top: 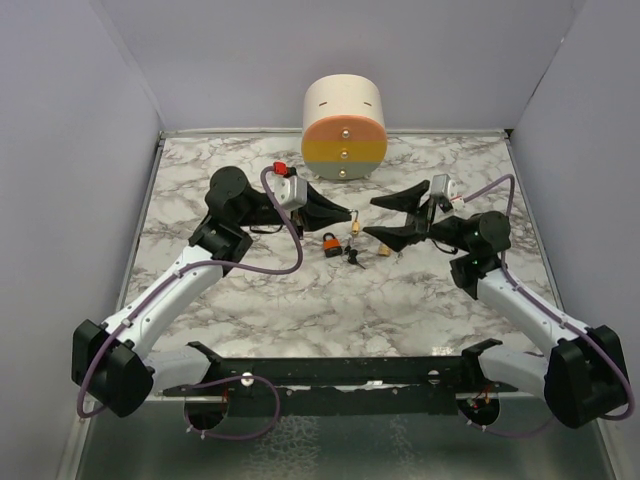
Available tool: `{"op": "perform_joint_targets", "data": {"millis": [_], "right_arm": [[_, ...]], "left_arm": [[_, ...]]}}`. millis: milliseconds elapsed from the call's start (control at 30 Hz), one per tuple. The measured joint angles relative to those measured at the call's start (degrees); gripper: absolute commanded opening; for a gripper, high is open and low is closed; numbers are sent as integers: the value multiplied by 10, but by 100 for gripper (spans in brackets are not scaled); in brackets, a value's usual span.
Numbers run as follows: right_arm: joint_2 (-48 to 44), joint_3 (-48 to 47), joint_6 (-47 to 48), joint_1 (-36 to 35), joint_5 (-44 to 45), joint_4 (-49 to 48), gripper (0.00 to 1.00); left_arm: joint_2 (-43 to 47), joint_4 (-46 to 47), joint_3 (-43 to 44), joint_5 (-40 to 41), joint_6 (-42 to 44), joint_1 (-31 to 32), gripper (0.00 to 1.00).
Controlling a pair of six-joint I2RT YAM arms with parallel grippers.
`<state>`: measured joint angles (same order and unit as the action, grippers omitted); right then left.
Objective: Lock with the key
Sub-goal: Lock the lock.
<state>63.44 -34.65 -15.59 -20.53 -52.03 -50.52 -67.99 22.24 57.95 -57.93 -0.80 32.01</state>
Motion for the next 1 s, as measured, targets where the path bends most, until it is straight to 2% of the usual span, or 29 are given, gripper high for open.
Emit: {"op": "perform_joint_targets", "data": {"millis": [267, 600, 1000], "right_arm": [[28, -7, -36, -5, -33, -39, 61], [52, -27, -41, -40, -41, -43, 60], [57, -42, -26, -53, -40, -31, 47]], "left_arm": [[-10, 10, 16, -18, -15, 0, 0], [-26, 16, 24, -23, -25, 0, 0], [-29, 17, 25, -33, -26, 3, 0]]}}
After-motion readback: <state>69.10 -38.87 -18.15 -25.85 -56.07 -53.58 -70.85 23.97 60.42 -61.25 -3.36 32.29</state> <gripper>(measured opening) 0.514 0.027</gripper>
